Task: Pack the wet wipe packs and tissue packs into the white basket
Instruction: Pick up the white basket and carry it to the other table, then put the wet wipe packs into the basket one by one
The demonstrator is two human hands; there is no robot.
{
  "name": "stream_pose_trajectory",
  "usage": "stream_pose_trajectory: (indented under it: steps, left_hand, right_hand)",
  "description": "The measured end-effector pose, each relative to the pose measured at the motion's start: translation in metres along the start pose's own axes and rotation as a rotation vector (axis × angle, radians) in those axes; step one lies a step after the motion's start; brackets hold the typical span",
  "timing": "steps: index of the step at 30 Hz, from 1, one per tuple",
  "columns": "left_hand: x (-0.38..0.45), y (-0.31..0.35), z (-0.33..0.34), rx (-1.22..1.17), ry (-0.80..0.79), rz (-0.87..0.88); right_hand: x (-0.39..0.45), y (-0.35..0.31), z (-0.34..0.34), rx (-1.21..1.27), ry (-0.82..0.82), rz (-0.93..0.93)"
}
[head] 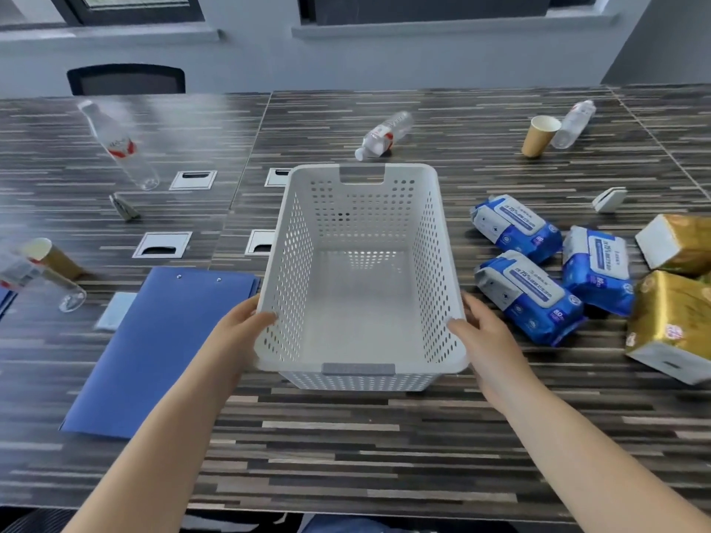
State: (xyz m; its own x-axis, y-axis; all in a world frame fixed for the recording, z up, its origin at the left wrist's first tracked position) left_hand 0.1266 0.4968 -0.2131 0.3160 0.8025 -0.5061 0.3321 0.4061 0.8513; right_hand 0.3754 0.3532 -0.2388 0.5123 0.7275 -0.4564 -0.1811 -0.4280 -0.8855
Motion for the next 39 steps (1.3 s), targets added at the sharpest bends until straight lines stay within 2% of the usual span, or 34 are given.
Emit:
stream_pose_trajectory:
  steps: [4, 8, 10, 13, 17, 23, 29, 34, 39]
  left_hand:
    - [-0.005, 0.007, 0.008, 0.061, 0.066, 0.085]
    - [-0.012, 0.023, 0.035, 0.159, 0.311, 0.274]
    - [-0.018, 0.031, 0.053, 0.215, 0.384, 0.375]
    - [-0.023, 0.046, 0.093, 0.212, 0.357, 0.494]
    - [-0.022, 0.065, 0.164, 0.12, 0.238, 0.612]
    - [-0.004, 0.074, 0.276, 0.164, 0.066, 0.517]
    - [0.055, 0.067, 0.358, 0.405, -0.039, 0.364]
    - [0.107, 0.059, 0.386, 0.595, -0.082, 0.244]
    - [0.16, 0.056, 0.39, 0.721, -0.148, 0.109]
  right_hand:
    - [0.0, -0.002, -0.016, 0.032, 0.009, -0.013]
    - [0.002, -0.008, -0.045, 0.035, 0.018, -0.023]
    - [0.004, -0.009, -0.063, 0.048, 0.018, -0.021]
    - [0.008, -0.008, -0.093, 0.076, 0.038, -0.006]
    - [0.016, 0.001, -0.13, 0.158, 0.051, 0.032]
    - [0.036, 0.025, -0.187, 0.258, 0.082, 0.148]
    - [0.054, 0.053, -0.214, 0.348, 0.205, 0.36]
    - [0.075, 0.068, -0.218, 0.423, 0.237, 0.514]
    - [0.1, 0.077, -0.218, 0.485, 0.28, 0.568]
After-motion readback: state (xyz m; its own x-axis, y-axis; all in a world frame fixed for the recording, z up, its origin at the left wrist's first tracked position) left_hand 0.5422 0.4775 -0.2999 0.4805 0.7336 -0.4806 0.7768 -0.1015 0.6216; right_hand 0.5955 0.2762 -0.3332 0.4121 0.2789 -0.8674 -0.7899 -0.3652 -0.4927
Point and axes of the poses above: each hand's wrist, its own x-axis towards the middle knuckle, its own z-axis out of the palm, y = z × x, the point moved 1 cm from there along x, towards the middle knuckle, and after that the axes turned 3 degrees about -x, right-handed, at the moved point
